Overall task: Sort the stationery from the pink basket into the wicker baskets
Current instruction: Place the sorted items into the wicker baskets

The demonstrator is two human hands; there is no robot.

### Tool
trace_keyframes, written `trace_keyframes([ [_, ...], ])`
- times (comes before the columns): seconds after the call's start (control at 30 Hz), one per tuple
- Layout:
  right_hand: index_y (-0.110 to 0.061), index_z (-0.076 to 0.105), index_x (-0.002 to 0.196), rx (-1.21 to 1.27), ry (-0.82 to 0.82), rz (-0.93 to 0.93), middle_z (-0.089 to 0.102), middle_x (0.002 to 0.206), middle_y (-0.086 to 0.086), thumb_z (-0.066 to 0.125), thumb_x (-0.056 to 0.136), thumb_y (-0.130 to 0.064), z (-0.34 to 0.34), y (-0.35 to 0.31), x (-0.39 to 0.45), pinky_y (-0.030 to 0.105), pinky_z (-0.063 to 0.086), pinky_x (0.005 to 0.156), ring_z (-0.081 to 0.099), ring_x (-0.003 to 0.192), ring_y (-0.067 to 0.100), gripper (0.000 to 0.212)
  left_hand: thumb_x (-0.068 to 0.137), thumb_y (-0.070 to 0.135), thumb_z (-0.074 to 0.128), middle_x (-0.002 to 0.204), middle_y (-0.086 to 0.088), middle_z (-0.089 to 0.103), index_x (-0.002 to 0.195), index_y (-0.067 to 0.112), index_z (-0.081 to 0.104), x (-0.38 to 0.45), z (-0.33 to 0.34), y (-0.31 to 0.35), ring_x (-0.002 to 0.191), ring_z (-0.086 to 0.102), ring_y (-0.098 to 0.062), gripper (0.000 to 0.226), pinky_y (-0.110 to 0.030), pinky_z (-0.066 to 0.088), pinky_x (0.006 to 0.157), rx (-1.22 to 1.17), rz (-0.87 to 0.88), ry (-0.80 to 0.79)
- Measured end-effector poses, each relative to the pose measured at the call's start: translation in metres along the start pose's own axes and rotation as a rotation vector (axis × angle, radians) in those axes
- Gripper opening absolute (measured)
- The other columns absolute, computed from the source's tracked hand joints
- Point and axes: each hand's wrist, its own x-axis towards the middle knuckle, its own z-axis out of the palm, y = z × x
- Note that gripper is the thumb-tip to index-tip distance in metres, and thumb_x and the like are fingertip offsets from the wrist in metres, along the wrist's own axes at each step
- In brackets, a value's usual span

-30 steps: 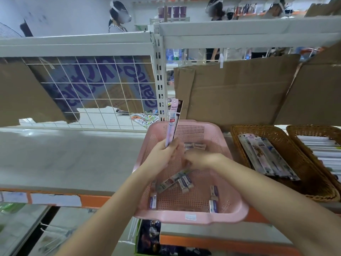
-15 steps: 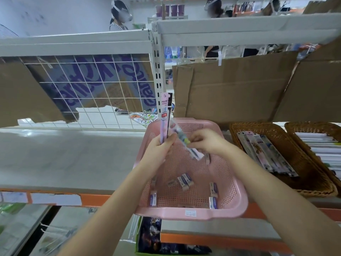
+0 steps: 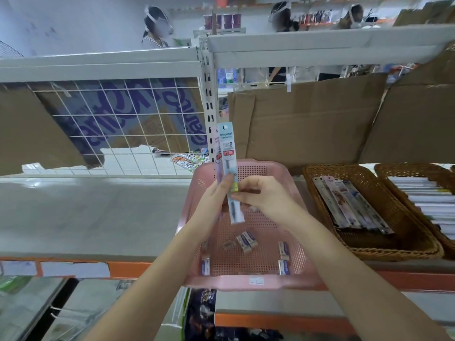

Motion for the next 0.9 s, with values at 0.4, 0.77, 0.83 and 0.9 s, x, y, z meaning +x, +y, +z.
trace_keyframes([
  [0.4, -0.021, 0.073, 0.09, -0.475, 0.069, -0.094, 0.064, 0.076, -0.02, 0.065, 0.083, -0.011, 0.006, 0.013, 0.004, 0.001, 0.042, 0.07, 0.054, 0.07, -0.02, 0.015, 0.101, 0.03, 0.039, 0.061, 0.008, 0.055, 0.086, 0.022, 0.051, -0.003, 0.003, -0.003, 0.061, 0.052, -0.013, 0.021, -0.032, 0.04, 0.063, 0.363, 0.145, 0.081],
  [0.77, -0.019, 0.063, 0.108, -0.981, -0.029, 0.02, 0.059, 0.109, 0.0, 0.053, 0.093, -0.02, -0.001, 0.045, -0.015, 0.03, 0.045, 0.077, 0.056, 0.096, 0.018, 0.018, 0.101, 0.034, 0.037, 0.06, 0.006, 0.049, 0.07, 0.024, 0.042, 0.009, -0.004, -0.012, 0.049, 0.042, -0.008, 0.033, -0.014, 0.03, 0.04, 0.582, 0.082, 0.218],
  [0.83, -0.017, 0.062, 0.106, -1.054, -0.094, 0.036, 0.058, 0.104, 0.0, 0.052, 0.091, -0.017, -0.001, 0.047, -0.014, 0.028, 0.04, 0.072, 0.055, 0.091, 0.018, 0.018, 0.101, 0.036, 0.036, 0.061, 0.008, 0.048, 0.069, 0.023, 0.042, 0.009, -0.003, -0.011, 0.051, 0.042, -0.008, 0.035, -0.013, 0.031, 0.042, 0.59, 0.099, 0.247],
  [0.9, -0.014, 0.062, 0.106, -1.135, -0.163, 0.041, 0.058, 0.104, 0.002, 0.053, 0.09, -0.014, -0.001, 0.046, -0.014, 0.028, 0.037, 0.07, 0.054, 0.089, 0.018, 0.018, 0.101, 0.038, 0.035, 0.059, 0.009, 0.045, 0.066, 0.025, 0.04, 0.007, -0.002, -0.009, 0.051, 0.04, -0.006, 0.037, -0.016, 0.028, 0.042, 0.592, 0.118, 0.268],
])
